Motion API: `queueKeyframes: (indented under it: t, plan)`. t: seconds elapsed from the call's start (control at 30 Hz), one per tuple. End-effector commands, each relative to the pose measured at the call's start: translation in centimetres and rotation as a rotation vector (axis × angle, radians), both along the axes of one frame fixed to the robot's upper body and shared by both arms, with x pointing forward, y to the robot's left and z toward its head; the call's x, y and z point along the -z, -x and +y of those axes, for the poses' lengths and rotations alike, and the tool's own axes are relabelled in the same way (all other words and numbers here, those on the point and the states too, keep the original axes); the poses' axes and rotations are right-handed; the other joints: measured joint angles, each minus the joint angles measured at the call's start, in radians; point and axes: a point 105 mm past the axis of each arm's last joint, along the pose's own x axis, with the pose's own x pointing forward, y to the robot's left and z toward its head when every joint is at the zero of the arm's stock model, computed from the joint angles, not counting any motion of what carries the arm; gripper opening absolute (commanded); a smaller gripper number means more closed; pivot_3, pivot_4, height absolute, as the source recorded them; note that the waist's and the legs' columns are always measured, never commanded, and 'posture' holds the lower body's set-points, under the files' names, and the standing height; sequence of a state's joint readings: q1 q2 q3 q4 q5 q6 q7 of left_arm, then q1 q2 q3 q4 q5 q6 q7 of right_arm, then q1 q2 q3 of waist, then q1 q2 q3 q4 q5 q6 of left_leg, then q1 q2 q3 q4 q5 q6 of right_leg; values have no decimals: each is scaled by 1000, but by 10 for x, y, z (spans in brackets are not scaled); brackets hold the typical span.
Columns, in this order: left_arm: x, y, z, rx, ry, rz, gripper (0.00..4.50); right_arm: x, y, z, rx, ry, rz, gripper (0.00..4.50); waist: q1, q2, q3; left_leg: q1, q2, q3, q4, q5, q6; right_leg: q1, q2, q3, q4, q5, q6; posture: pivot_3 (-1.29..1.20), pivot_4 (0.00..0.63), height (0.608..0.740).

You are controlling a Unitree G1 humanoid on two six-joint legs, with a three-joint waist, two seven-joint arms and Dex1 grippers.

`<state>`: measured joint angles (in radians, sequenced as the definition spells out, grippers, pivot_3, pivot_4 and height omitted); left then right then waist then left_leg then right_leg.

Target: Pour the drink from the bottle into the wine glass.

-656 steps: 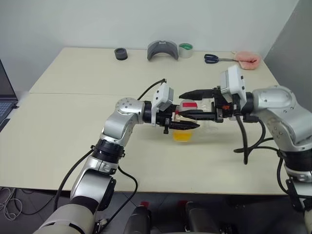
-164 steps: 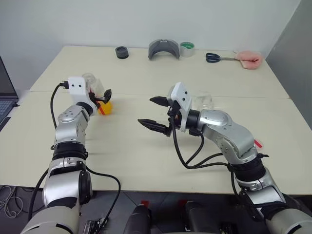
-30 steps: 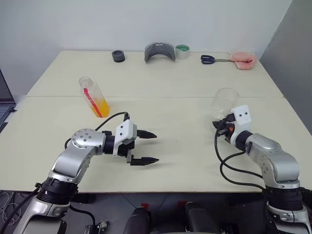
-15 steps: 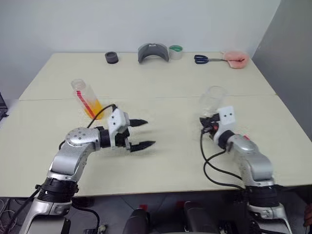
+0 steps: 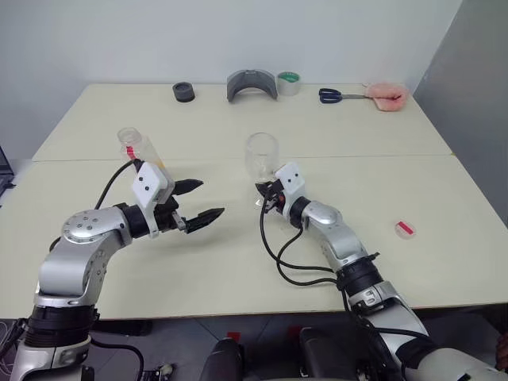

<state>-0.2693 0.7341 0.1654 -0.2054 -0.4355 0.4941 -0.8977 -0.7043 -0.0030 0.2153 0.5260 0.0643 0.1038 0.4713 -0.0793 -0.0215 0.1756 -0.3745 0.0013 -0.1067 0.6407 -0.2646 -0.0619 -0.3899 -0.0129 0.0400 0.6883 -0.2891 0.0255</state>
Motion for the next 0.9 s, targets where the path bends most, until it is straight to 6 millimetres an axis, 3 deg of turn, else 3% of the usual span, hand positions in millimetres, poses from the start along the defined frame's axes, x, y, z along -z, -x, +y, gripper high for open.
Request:
queueKeyframes:
  t: [0.03,0.37,0.4,0.73,0.77,0.9]
  plan:
    - [-22,1,4,-22,-4,-73,4500,-7,0,14,-66,13,-39,140,-2,0,0,0,0,0,0,0,0,0,0,0,0,0,0,0,150,740]
    - [-28,4,3,-30,-11,-87,4500,4,-7,18,-72,30,-8,140,-5,0,0,2,2,1,-1,0,0,0,1,1,1,0,0,0,150,740]
    - [-29,4,2,-28,-6,-91,4500,4,-7,18,-71,29,-9,874,-5,0,0,2,2,1,-1,0,0,0,1,1,1,0,0,0,150,740]
    - [-34,2,2,-28,28,-116,4500,0,-7,15,-72,10,-12,4204,-4,1,1,1,1,1,-1,0,0,0,1,1,1,0,0,0,150,740]
    - [-35,2,1,-26,31,-118,4500,-1,-7,13,-62,4,-17,4463,-4,1,1,1,1,1,-1,0,0,0,1,1,1,0,0,0,150,740]
    - [-36,5,0,-26,47,-123,4500,2,-7,-2,-42,6,-11,4463,-4,1,1,1,1,1,-1,0,0,0,1,1,1,0,0,0,150,740]
